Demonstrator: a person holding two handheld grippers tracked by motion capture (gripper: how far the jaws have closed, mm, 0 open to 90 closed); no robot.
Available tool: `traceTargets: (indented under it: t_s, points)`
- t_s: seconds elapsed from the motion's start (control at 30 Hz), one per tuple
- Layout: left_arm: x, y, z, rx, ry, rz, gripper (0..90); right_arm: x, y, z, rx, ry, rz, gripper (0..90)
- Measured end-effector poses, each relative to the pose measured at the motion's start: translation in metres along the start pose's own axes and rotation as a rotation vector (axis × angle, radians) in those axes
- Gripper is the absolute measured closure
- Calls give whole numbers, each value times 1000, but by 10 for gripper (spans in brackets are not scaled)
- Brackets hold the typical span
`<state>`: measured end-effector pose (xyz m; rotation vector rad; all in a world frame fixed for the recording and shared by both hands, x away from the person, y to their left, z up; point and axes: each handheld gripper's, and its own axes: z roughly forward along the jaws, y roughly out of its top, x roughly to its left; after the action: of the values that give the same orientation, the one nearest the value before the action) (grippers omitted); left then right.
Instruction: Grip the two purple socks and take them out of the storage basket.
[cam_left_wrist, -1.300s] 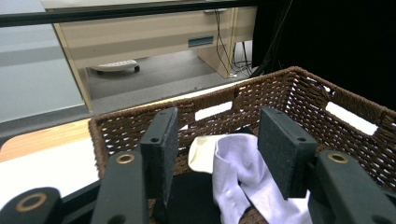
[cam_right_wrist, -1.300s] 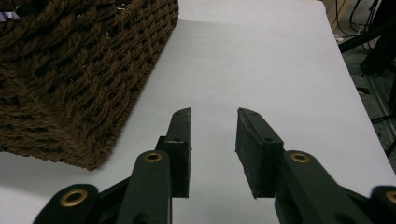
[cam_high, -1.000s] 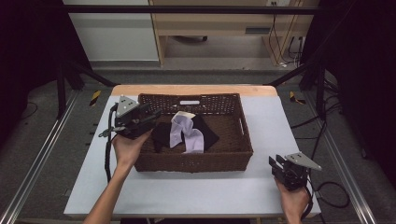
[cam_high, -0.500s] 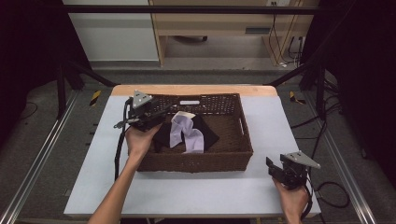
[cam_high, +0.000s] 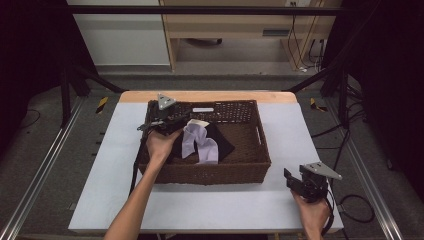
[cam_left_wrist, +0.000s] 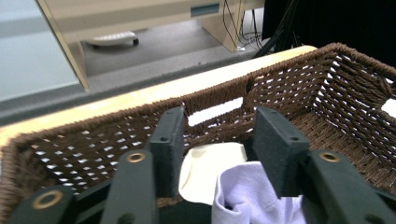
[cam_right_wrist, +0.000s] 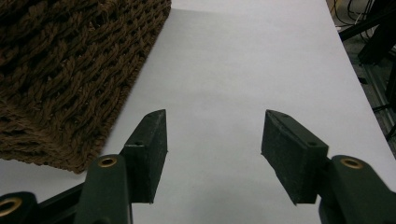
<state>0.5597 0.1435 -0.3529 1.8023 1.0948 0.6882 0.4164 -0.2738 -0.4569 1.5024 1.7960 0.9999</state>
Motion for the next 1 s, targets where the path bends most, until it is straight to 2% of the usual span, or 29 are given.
traceTargets:
  t_s: [0.07, 0.2, 0.23, 0.33, 0.47, 0.53, 0.73, 0.93, 1.0]
  points:
    - [0, -2, 4, 18, -3, -7, 493, 0, 0, 0, 1, 0, -3, 407]
    - [-3, -7, 14, 65, 9, 19, 473, 0, 0, 1, 3, 1, -6, 407]
    - [-4, -8, 17, 77, 6, 13, 473, 0, 0, 1, 3, 1, -6, 407]
    - [-4, -9, 19, 97, 3, 19, 466, 0, 0, 1, 7, 3, -3, 406]
    - [-5, -13, 23, 165, 2, 32, 450, 1, 0, 2, 7, 7, -8, 405]
    - [-6, -16, 24, 179, -5, 28, 449, 1, 0, 2, 9, 7, -8, 404]
    - [-13, -22, 29, 252, 19, 94, 457, 0, -1, 3, 14, 2, -8, 399]
    - [-12, -24, 35, 298, 31, 79, 484, 0, -1, 3, 16, 4, -8, 397]
    - [-14, -24, 36, 310, 44, 103, 501, 1, -1, 4, 21, 4, -10, 398]
